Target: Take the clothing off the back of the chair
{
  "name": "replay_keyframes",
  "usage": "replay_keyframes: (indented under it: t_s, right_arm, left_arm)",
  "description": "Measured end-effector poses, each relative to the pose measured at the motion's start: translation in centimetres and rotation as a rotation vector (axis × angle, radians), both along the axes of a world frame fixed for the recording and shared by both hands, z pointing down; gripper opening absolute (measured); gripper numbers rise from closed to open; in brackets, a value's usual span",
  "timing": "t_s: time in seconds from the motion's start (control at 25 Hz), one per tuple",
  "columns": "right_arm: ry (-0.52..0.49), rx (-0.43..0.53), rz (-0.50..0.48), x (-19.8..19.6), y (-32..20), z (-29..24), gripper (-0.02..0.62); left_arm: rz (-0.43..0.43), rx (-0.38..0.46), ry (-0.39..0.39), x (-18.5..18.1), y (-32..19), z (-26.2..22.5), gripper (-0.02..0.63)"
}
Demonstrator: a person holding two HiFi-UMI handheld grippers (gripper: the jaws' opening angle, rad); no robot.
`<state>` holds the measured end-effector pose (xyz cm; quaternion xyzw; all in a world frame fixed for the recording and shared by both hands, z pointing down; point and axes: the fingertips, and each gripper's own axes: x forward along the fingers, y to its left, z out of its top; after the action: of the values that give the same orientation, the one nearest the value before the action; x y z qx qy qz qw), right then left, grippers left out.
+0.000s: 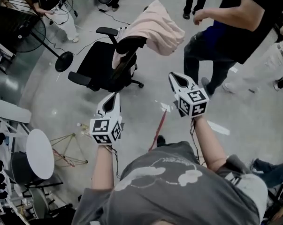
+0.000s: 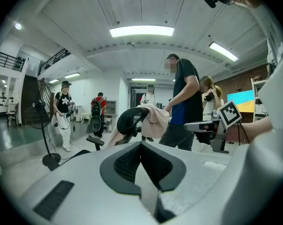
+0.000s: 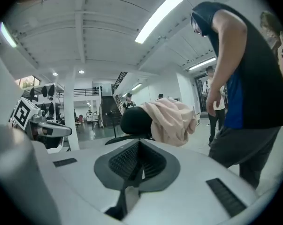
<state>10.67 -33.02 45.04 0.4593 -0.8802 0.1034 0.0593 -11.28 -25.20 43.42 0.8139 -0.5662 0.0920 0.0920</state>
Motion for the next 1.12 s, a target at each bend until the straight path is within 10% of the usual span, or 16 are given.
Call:
replay_keyframes:
  t_s: [0.28, 0.76, 1.12]
  right_arm:
    - [0.014, 0.044, -0.015, 0.9, -4.6, -2.3, 0.014]
    - [0.114, 0.136, 0.026, 0.9, -10.9, -5.3, 0.421]
    - [0.341, 0.132, 0.034, -0.2, -16.4, -5.0, 0.445]
  left_arm:
    - [-0.045, 0.049, 0.003, 0.0, -4.3, -2.3, 0.000]
    - [-0.031, 0.101, 0.000, -0.7, -10.0, -4.5, 0.000]
    - [-0.028, 0.123, 0.000, -3.0, -15.2, -4.5, 0.000]
